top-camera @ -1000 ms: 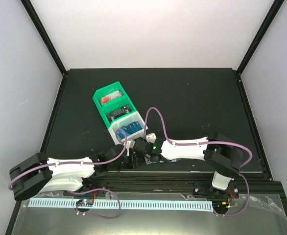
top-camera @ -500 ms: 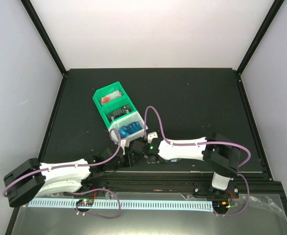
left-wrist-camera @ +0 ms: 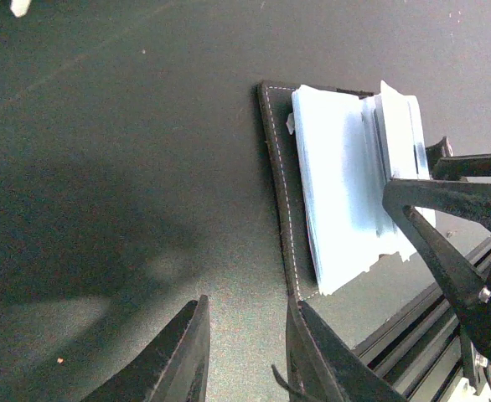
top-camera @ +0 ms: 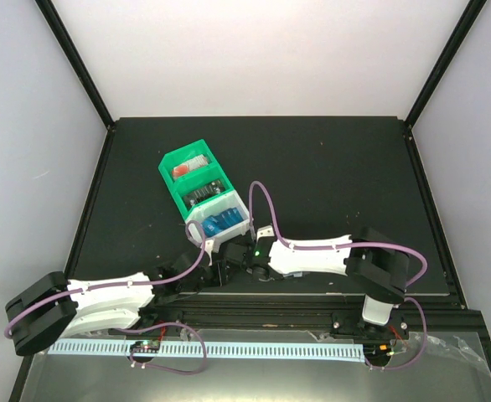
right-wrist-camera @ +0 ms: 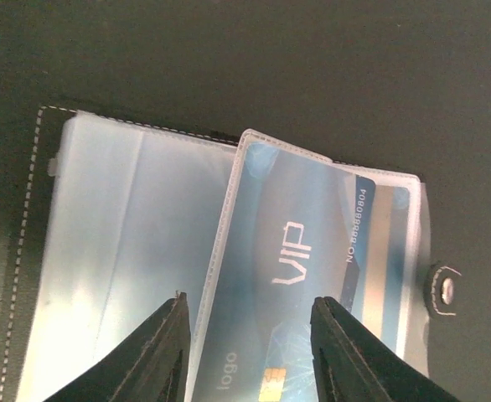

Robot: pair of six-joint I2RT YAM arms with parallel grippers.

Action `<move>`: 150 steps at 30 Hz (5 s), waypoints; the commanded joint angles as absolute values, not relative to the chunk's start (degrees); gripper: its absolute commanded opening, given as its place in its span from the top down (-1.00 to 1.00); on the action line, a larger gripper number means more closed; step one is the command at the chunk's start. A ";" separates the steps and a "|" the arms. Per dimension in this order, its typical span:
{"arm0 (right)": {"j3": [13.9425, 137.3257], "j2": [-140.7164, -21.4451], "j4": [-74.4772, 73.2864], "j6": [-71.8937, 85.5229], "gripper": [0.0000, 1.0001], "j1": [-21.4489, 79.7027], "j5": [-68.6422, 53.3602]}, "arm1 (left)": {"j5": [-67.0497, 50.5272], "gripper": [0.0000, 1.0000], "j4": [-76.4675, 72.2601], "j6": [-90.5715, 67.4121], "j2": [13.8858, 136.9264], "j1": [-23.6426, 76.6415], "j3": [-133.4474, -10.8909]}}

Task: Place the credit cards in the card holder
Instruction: Turn over the card slot in the card holder.

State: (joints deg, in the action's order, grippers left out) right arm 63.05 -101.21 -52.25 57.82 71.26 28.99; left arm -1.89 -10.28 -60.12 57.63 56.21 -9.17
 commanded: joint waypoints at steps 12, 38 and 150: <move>65.01 -104.33 -60.34 65.23 0.24 72.94 35.59 | -1.14 0.45 -9.76 -60.13 56.88 55.38 -8.93; 66.59 -109.18 -61.88 65.44 0.47 74.13 37.69 | -1.57 0.45 -9.71 -59.94 56.29 54.41 -8.53; 41.62 -70.04 -18.80 41.15 0.04 48.89 2.13 | 5.36 -0.70 36.22 -24.22 56.83 34.88 -49.55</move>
